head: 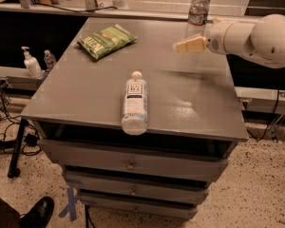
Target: Move water bottle near blue plastic bottle
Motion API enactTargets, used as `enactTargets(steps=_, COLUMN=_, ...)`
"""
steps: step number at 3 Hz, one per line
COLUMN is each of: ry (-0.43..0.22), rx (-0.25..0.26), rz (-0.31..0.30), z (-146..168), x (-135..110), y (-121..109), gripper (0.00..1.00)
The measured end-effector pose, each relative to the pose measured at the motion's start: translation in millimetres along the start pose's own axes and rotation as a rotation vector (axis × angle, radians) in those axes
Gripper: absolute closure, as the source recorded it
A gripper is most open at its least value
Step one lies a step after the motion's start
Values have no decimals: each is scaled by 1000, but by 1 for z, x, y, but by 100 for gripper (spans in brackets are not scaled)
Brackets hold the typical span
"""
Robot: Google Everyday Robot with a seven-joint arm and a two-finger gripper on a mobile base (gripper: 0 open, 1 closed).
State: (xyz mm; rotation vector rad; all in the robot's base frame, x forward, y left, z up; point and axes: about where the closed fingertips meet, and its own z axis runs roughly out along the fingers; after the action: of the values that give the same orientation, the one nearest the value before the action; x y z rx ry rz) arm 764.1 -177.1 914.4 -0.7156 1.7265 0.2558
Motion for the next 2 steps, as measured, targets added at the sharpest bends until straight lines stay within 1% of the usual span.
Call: enactTargets(steps=2, ry=-99, rx=45, rz=17, z=42, x=-4, y=-25, gripper=0)
